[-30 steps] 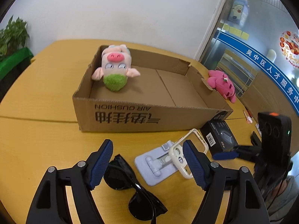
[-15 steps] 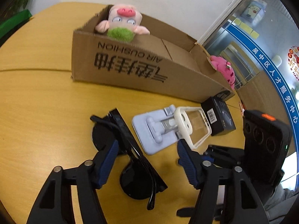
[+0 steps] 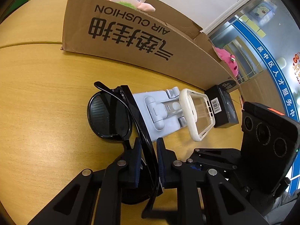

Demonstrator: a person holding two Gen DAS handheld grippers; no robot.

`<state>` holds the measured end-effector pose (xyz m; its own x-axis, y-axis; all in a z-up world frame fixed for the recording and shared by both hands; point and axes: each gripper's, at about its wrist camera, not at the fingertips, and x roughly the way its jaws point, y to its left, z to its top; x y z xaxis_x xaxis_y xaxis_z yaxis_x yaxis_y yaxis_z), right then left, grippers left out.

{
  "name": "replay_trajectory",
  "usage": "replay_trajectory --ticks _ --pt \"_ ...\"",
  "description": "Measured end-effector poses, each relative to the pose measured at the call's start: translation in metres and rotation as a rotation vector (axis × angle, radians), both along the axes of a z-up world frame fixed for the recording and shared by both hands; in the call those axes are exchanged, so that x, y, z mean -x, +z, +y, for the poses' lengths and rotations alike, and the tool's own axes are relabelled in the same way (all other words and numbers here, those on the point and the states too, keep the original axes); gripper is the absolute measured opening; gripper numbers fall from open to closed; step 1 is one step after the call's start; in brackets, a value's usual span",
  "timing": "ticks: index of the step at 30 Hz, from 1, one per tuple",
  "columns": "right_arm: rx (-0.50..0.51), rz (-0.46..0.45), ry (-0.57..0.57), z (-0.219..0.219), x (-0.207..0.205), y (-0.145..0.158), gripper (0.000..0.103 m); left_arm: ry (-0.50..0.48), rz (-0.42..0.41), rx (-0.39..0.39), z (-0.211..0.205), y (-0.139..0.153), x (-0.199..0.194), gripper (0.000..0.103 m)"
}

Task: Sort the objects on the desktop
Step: 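Close the left gripper on the sunglasses while the right gripper grips them too, then lift the black sunglasses off the table with both grippers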

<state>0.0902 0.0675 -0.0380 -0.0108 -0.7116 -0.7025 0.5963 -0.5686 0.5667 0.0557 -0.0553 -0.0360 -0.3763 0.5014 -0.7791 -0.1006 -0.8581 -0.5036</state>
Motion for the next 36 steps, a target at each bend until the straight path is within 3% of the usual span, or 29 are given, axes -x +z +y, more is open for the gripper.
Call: replay_trajectory --ticks 3,5,7,9,14,27,33,36 --pt "0.002 -0.003 -0.018 0.005 -0.003 -0.003 0.041 0.016 -0.004 -0.005 -0.002 -0.001 0.0 0.012" --pt "0.011 0.002 -0.022 0.009 0.012 0.004 0.025 0.018 0.001 -0.013 -0.003 0.0 0.0 0.009" --pt "0.007 0.02 -0.02 0.011 0.011 0.007 0.022 0.007 0.021 -0.044 -0.004 0.007 -0.003 0.007" --pt "0.024 0.026 -0.011 0.013 0.008 0.011 0.017 -0.005 0.044 -0.024 0.001 0.016 -0.005 0.007" --pt "0.075 0.073 -0.019 0.026 0.002 0.027 0.016 -0.001 0.09 -0.04 0.001 0.035 -0.007 0.007" --pt "0.193 0.107 -0.072 0.055 0.007 0.069 0.015 -0.022 0.23 -0.112 0.009 0.094 -0.007 0.007" --pt "0.249 0.121 -0.098 0.06 0.023 0.091 0.025 -0.045 0.281 -0.112 0.019 0.115 0.003 0.007" --pt "0.31 0.104 -0.097 0.067 0.025 0.099 0.04 -0.058 0.297 -0.108 0.023 0.122 0.007 0.007"
